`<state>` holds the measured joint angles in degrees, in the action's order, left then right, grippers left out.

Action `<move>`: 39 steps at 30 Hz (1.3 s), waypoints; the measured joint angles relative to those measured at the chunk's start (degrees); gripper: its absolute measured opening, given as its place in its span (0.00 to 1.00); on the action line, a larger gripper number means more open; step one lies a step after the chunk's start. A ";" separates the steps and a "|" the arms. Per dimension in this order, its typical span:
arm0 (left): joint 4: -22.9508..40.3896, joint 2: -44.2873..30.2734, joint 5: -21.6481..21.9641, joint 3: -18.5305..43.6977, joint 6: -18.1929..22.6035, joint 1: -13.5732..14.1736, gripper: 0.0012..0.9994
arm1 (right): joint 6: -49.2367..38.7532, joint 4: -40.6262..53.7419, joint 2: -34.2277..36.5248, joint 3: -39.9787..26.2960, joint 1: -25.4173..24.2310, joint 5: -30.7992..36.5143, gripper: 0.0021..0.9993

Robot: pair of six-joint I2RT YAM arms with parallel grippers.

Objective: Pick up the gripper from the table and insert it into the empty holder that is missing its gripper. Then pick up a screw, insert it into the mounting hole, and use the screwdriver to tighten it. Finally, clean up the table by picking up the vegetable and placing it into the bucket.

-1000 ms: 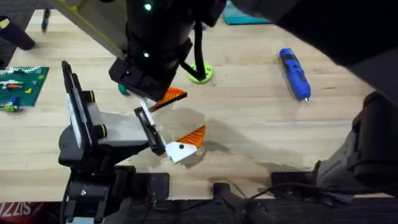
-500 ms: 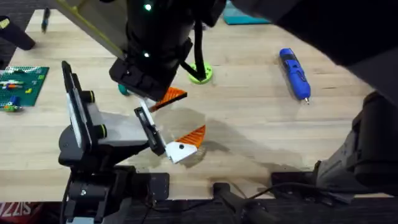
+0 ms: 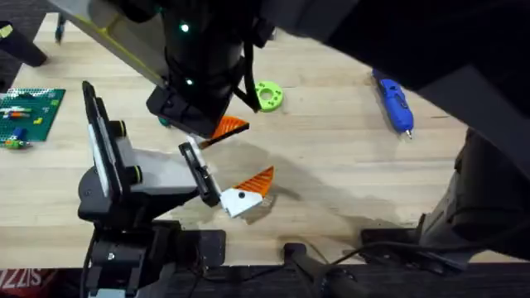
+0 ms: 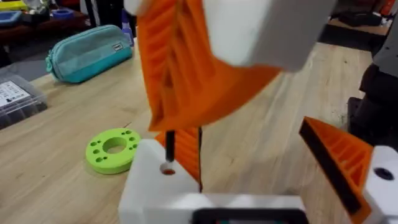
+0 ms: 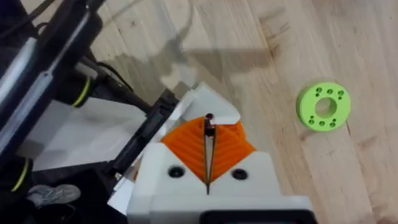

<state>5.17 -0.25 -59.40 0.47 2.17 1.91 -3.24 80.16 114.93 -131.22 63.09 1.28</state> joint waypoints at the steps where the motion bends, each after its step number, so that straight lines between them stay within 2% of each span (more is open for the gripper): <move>1: 0.00 0.00 0.00 0.00 0.00 0.00 0.99 | 0.01 0.00 0.00 0.00 0.00 0.00 0.00; 39: 0.00 0.00 0.00 0.00 0.00 0.00 0.99 | 0.02 0.02 1.60 0.00 -0.15 0.00 0.00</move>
<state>5.17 -0.25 -59.40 0.47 2.17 1.91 -3.22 80.18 116.53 -131.22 62.94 1.28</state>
